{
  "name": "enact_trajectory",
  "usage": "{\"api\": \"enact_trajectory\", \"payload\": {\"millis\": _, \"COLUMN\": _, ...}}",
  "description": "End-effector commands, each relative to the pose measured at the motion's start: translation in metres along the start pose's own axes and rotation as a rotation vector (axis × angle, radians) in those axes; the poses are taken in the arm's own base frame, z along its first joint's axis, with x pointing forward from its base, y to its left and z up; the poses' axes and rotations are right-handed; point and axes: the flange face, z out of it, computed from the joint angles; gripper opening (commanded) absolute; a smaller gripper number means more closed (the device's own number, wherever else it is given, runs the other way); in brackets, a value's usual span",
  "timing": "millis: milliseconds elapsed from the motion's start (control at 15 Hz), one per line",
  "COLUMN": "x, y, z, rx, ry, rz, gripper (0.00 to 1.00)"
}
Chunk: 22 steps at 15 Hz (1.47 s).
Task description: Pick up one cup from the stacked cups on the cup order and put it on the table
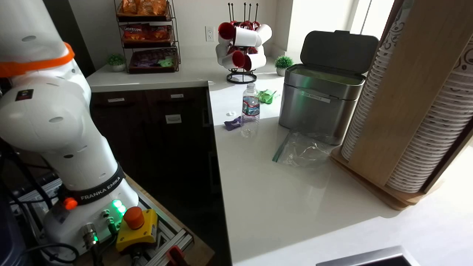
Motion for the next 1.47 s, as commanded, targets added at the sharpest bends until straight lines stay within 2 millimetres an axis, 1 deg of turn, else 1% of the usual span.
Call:
{"api": "enact_trajectory", "payload": {"millis": 0, "x": -0.001, "y": 0.008, "z": -0.011, "rx": -0.007, "ry": -0.011, "rz": -0.003, "gripper": 0.26}}
{"api": "enact_trajectory", "payload": {"millis": 67, "x": -0.001, "y": 0.009, "z": -0.011, "rx": -0.008, "ry": -0.012, "rz": 0.0, "gripper": 0.27}}
{"api": "enact_trajectory", "payload": {"millis": 133, "x": -0.001, "y": 0.011, "z": -0.011, "rx": -0.011, "ry": -0.016, "rz": -0.001, "gripper": 0.32}}
{"api": "enact_trajectory", "payload": {"millis": 200, "x": 0.0, "y": 0.013, "z": -0.011, "rx": -0.014, "ry": -0.015, "rz": 0.001, "gripper": 0.4}}
{"api": "enact_trajectory", "payload": {"millis": 333, "x": 0.002, "y": 0.022, "z": -0.011, "rx": -0.024, "ry": -0.026, "rz": 0.009, "gripper": 0.54}}
{"api": "enact_trajectory", "payload": {"millis": 400, "x": 0.002, "y": 0.025, "z": -0.01, "rx": -0.026, "ry": -0.023, "rz": 0.01, "gripper": 0.62}}
{"api": "enact_trajectory", "payload": {"millis": 467, "x": 0.002, "y": 0.027, "z": -0.01, "rx": -0.03, "ry": -0.023, "rz": 0.01, "gripper": 0.69}}
{"api": "enact_trajectory", "payload": {"millis": 533, "x": 0.003, "y": 0.031, "z": -0.008, "rx": -0.036, "ry": -0.029, "rz": 0.013, "gripper": 0.77}}
{"api": "enact_trajectory", "payload": {"millis": 733, "x": 0.012, "y": 0.05, "z": -0.008, "rx": -0.058, "ry": -0.034, "rz": 0.041, "gripper": 0.99}}
{"api": "enact_trajectory", "payload": {"millis": 933, "x": 0.025, "y": 0.067, "z": -0.005, "rx": -0.067, "ry": -0.03, "rz": 0.072, "gripper": 1.0}}
{"api": "enact_trajectory", "payload": {"millis": 1067, "x": 0.028, "y": 0.073, "z": -0.005, "rx": -0.065, "ry": -0.033, "rz": 0.073, "gripper": 1.0}}
{"api": "enact_trajectory", "payload": {"millis": 1133, "x": 0.028, "y": 0.073, "z": -0.005, "rx": -0.061, "ry": -0.031, "rz": 0.069, "gripper": 1.0}}
{"api": "enact_trajectory", "payload": {"millis": 1400, "x": 0.014, "y": 0.059, "z": -0.018, "rx": -0.029, "ry": -0.028, "rz": 0.055, "gripper": 1.0}}
